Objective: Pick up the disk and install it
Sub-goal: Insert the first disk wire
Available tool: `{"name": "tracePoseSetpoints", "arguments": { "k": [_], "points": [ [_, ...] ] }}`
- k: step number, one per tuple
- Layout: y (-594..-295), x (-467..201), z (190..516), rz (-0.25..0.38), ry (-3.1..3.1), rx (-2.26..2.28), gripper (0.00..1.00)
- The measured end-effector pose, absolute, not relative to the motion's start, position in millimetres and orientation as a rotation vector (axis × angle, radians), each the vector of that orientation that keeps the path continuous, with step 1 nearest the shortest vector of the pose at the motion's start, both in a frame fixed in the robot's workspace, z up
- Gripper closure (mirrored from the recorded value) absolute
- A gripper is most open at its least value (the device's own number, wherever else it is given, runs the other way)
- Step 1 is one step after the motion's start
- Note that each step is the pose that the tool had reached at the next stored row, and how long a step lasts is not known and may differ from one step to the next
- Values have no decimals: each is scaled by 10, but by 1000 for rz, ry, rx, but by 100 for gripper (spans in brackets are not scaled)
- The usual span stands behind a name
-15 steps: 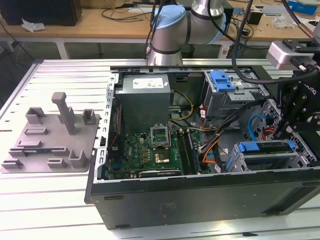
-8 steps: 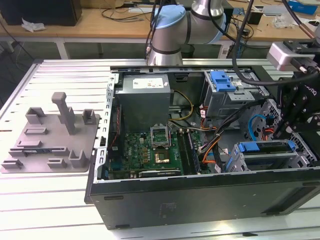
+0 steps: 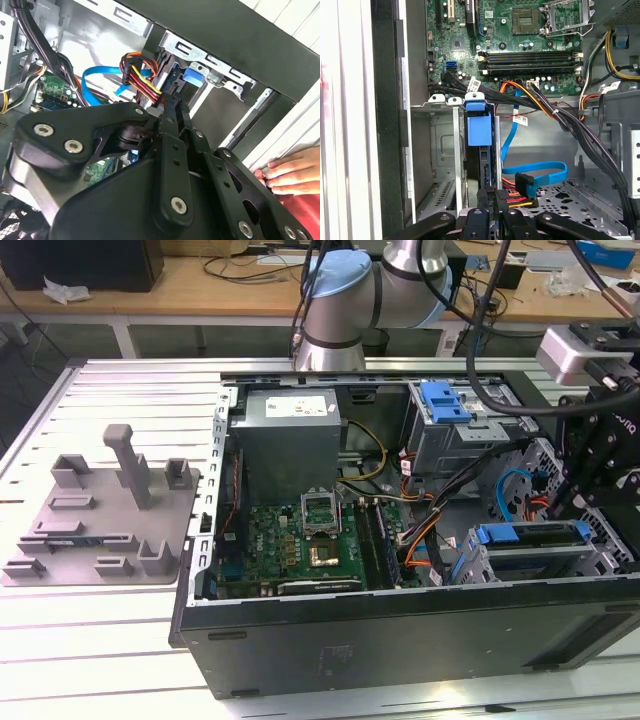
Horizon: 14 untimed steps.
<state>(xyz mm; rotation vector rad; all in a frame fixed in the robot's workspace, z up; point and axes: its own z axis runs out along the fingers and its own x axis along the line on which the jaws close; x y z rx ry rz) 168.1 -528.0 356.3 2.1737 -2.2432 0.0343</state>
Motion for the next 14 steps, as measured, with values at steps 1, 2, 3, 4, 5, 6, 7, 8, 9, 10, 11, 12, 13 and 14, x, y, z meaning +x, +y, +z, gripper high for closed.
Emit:
{"name": "tracePoseSetpoints", "arguments": {
  "k": [1, 2, 3, 4, 5, 6, 7, 8, 9, 10, 11, 12, 13, 14],
  "points": [
    [-5280, 1680, 3563, 32, -2244, 2175, 83],
    [-5280, 1681, 3562, 29, -2246, 2176, 83],
    [-5280, 1681, 3562, 28, -2246, 2177, 83],
    [-5280, 1680, 3561, 27, -2246, 2177, 83],
    [-5280, 1681, 3561, 27, -2246, 2177, 83],
    [-5280, 1681, 3560, 27, -2246, 2178, 83],
    [-5280, 1681, 3560, 26, -2245, 2179, 83],
    [-5280, 1680, 3560, 26, -2245, 2180, 83],
    [-5280, 1681, 3559, 26, -2244, 2181, 83],
    [-5280, 1680, 3559, 26, -2244, 2182, 83],
    [-5280, 1681, 3559, 26, -2243, 2184, 83],
    [-5280, 1680, 3558, 26, -2242, 2186, 83],
    [-5280, 1681, 3557, 26, -2240, 2190, 83],
    [-5280, 1680, 3557, 26, -2238, 2192, 83]
  ]
}}
